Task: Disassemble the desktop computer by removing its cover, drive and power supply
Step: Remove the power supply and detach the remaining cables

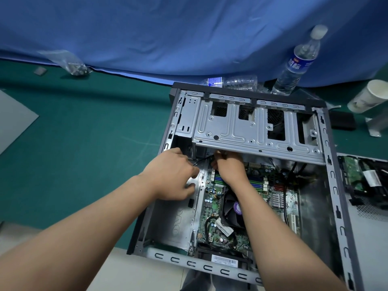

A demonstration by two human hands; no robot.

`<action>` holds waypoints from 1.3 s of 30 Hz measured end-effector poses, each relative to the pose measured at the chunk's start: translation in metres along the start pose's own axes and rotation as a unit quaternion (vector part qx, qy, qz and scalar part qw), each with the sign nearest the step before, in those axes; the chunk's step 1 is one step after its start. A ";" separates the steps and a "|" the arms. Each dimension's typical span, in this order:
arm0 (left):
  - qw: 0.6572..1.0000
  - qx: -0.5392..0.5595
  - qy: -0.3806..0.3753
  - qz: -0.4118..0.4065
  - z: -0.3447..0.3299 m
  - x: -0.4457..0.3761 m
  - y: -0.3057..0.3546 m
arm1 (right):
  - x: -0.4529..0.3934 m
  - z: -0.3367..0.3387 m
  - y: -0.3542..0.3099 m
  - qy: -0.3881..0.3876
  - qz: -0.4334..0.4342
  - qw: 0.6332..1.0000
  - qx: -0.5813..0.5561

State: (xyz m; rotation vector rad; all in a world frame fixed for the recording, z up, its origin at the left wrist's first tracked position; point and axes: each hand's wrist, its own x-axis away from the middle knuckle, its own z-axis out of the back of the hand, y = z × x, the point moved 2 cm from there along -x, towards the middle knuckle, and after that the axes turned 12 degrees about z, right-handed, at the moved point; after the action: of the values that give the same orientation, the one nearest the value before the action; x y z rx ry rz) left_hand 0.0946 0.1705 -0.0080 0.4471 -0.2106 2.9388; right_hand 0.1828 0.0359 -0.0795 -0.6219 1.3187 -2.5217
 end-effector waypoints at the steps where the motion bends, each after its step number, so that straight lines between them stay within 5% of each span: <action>1: 1.000 -0.003 0.000 0.000 0.000 0.000 0.000 | 0.001 0.000 -0.001 0.007 0.009 1.000 0.002; 11: 1.000 -0.006 -0.004 0.001 0.000 -0.001 0.001 | 0.003 0.000 0.000 0.075 -0.002 0.997 -0.002; 39: 1.000 -0.016 -0.004 -0.003 -0.001 -0.001 0.000 | 0.002 0.000 0.002 0.024 0.061 0.997 0.048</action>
State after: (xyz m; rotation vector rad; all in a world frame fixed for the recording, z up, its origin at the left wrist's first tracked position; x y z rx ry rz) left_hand 0.0949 0.1702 -0.0088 0.4544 -0.2549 2.9235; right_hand 0.1812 0.0334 -0.0807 -0.4477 1.2031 -2.4979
